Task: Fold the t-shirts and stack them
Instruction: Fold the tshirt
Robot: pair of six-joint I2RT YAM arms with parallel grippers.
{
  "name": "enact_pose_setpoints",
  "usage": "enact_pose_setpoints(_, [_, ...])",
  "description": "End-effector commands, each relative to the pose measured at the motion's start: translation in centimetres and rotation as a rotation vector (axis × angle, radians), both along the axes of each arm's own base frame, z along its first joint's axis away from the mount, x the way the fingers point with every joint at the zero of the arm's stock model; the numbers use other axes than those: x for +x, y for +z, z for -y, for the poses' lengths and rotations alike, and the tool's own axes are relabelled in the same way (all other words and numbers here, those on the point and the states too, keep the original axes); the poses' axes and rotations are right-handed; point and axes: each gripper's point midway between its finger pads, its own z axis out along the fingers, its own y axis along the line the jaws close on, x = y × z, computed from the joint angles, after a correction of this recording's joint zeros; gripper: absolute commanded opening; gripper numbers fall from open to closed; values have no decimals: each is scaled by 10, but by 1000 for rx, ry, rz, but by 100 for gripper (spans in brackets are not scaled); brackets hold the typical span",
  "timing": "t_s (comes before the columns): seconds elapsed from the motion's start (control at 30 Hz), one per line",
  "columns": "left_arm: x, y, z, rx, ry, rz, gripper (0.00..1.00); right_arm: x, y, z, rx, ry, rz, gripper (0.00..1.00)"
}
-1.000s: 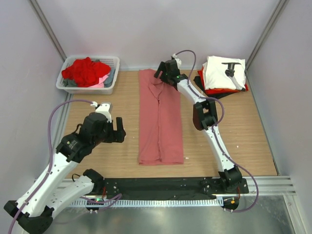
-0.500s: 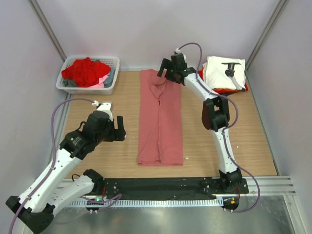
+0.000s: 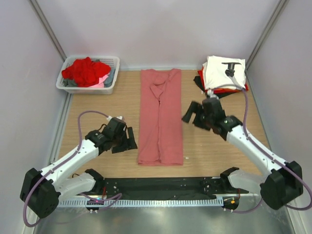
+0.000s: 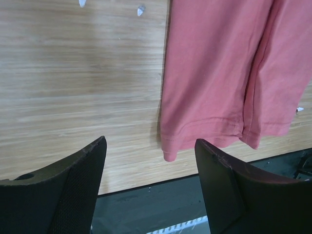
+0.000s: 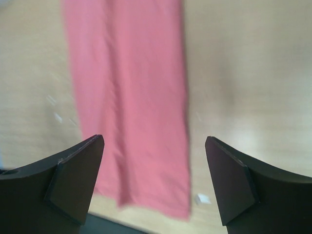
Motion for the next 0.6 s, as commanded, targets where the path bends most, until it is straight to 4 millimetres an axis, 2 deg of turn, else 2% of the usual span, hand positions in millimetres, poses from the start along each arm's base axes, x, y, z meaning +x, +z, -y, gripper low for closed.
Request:
enact_pose_setpoints(0.0, [1,-2,15,-100,49,5,73,-83,-83,4,32,12,-262,90])
enact_pose_setpoints(0.07, [-3,-9,16,-124,67,-6,72,-105,-93,1,64,21,-281,85])
enact_pose_setpoints(0.1, [-10,-21,15,-126,64,-25,72,-125,-103,-5,78,38,-304,82])
enact_pose_setpoints(0.23, [-22,-42,18,-146,73,-75,71,-155,-127,-12,70,61,-356,73])
enact_pose_setpoints(0.37, [-32,-55,24,-135,57,-103,70,-165,-148,-21,82,82,-392,60])
enact_pose_setpoints(0.57, [-45,-67,26,-114,53,-129,68,-173,-166,-30,73,98,-428,52])
